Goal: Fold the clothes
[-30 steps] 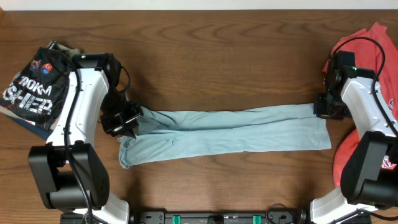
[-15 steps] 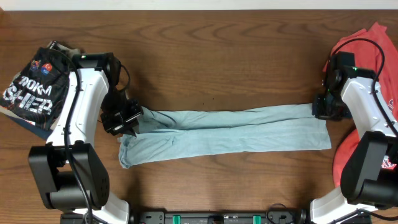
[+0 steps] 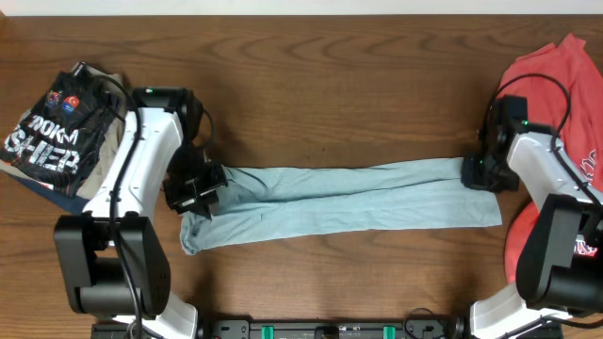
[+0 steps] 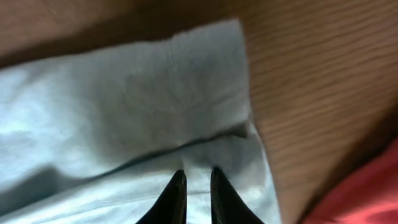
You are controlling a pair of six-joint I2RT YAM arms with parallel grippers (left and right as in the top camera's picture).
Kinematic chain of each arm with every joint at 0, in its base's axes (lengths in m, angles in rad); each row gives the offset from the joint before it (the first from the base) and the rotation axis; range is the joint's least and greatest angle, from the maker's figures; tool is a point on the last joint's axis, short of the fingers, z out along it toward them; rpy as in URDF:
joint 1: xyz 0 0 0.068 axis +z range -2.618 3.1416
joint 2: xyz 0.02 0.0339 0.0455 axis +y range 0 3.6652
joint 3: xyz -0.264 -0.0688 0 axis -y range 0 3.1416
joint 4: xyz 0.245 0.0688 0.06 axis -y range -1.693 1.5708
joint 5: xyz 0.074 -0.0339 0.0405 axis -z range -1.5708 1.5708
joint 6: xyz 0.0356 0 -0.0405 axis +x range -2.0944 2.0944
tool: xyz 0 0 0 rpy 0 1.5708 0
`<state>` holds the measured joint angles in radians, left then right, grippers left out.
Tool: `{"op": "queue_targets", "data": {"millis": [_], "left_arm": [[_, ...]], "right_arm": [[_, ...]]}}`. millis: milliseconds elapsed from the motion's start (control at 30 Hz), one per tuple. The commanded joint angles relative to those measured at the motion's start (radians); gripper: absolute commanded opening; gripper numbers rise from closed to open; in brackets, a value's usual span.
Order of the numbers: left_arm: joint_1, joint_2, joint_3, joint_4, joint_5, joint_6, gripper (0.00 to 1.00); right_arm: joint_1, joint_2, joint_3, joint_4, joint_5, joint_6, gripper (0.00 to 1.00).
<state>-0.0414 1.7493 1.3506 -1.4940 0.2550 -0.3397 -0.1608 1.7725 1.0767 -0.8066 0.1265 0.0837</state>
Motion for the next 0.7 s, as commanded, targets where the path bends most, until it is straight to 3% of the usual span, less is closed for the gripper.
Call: {"op": "queue_targets", "data": {"millis": [0, 167, 667], "left_arm": [[0.000, -0.016, -0.021, -0.009, -0.048, -0.009, 0.06], [0.000, -0.016, -0.021, 0.008, -0.091, -0.029, 0.06], [-0.016, -0.016, -0.021, 0.383, -0.084, -0.066, 0.07]], "right_arm": [[-0.016, -0.005, -0.051, 0.035, 0.002, 0.009, 0.13], [-0.016, -0.005, -0.064, 0.039, 0.048, 0.037, 0.11], [-0.018, -0.005, -0.064, 0.031, 0.061, 0.043, 0.12]]}}
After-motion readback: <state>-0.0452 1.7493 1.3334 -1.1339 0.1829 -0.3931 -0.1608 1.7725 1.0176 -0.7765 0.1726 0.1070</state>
